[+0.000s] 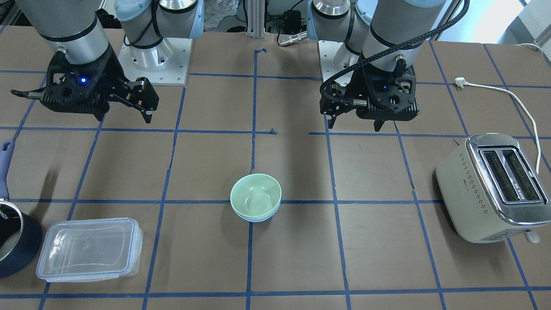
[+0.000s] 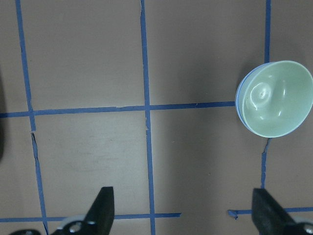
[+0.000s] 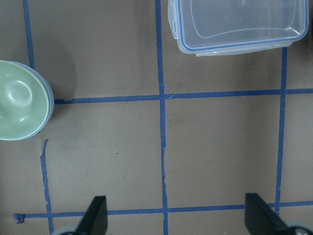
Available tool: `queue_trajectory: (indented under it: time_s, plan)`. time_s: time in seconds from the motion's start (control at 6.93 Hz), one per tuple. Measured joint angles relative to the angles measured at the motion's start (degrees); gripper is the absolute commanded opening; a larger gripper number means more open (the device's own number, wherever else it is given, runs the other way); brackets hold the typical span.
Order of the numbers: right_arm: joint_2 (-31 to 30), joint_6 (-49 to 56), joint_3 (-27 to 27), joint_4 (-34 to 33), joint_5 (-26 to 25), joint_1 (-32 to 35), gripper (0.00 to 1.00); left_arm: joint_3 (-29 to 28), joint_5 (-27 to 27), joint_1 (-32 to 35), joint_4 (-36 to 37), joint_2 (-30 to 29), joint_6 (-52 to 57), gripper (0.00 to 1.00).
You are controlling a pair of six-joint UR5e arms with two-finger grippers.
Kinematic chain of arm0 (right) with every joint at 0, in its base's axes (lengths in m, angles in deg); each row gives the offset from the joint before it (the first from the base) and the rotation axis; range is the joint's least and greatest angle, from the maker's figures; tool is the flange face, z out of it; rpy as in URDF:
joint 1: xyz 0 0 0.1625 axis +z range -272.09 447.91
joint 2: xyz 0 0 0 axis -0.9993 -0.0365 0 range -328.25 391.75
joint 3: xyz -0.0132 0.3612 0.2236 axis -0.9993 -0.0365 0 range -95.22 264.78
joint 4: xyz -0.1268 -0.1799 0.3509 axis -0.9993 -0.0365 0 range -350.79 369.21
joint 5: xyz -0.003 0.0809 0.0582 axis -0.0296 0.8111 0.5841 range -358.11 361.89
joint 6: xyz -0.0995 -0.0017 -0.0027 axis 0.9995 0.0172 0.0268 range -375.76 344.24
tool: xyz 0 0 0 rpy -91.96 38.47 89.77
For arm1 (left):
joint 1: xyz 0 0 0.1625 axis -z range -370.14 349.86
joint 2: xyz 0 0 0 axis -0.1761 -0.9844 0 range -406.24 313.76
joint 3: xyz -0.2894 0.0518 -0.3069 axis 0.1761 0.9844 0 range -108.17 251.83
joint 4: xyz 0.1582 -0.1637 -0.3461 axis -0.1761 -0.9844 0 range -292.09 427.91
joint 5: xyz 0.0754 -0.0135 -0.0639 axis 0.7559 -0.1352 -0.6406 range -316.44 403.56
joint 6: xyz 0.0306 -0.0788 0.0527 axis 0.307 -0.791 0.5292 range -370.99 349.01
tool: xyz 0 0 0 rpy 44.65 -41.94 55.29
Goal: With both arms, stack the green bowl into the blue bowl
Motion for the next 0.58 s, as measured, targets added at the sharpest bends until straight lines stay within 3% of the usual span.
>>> queue_trajectory:
  time_s: [0.58]
  plan:
    - [-0.7, 0.0, -0.3, 1.0, -0.1, 0.2, 1.00, 0.0, 0.0, 0.0, -0.1, 0.0, 0.0, 1.00]
